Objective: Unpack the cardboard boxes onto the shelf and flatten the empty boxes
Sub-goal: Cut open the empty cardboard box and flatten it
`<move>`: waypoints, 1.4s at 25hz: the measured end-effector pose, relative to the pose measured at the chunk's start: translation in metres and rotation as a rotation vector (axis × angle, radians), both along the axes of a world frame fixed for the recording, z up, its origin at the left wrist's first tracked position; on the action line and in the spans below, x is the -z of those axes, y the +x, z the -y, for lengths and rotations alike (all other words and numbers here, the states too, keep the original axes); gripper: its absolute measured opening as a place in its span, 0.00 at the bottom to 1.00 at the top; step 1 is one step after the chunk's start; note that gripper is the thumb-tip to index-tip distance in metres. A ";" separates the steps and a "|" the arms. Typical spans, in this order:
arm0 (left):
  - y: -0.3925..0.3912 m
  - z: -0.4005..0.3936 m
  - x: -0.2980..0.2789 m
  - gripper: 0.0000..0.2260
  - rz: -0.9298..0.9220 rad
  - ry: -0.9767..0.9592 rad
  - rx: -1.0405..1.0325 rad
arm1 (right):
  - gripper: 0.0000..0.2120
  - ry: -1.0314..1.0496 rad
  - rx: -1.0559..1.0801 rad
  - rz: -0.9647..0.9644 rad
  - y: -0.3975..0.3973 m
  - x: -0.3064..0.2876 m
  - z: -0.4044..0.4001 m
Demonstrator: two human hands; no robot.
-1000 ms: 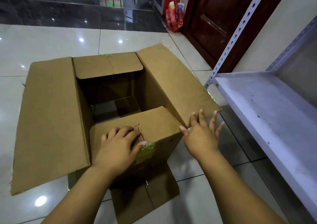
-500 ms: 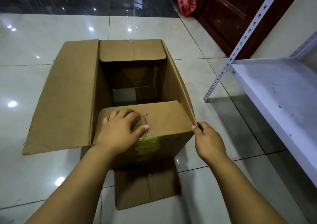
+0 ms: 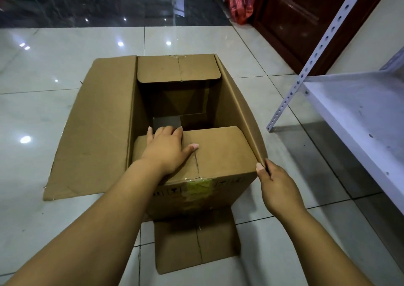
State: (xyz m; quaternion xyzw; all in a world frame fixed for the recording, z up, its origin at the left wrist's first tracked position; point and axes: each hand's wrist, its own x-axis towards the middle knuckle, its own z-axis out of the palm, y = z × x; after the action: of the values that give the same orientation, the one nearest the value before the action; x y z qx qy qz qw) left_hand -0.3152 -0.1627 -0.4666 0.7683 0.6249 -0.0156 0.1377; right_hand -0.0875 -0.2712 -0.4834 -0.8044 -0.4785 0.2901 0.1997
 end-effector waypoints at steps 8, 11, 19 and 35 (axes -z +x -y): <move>0.002 0.030 -0.055 0.27 0.104 0.389 -0.033 | 0.31 0.143 -0.084 0.154 -0.001 -0.049 0.005; -0.001 0.044 -0.076 0.21 0.161 0.464 -0.007 | 0.32 0.292 -0.177 0.211 -0.013 -0.081 0.001; -0.007 0.085 -0.127 0.21 0.173 0.418 0.219 | 0.28 0.536 -0.414 0.318 -0.020 -0.124 0.000; 0.007 0.103 -0.065 0.16 0.068 -0.131 0.314 | 0.22 0.016 -0.672 0.423 -0.014 -0.077 0.042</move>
State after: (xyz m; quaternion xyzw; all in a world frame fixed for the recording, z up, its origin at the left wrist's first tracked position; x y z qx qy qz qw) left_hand -0.3085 -0.2660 -0.4012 0.8459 0.4899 -0.0515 0.2044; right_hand -0.1013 -0.3129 -0.4064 -0.6434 -0.7478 0.1636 -0.0030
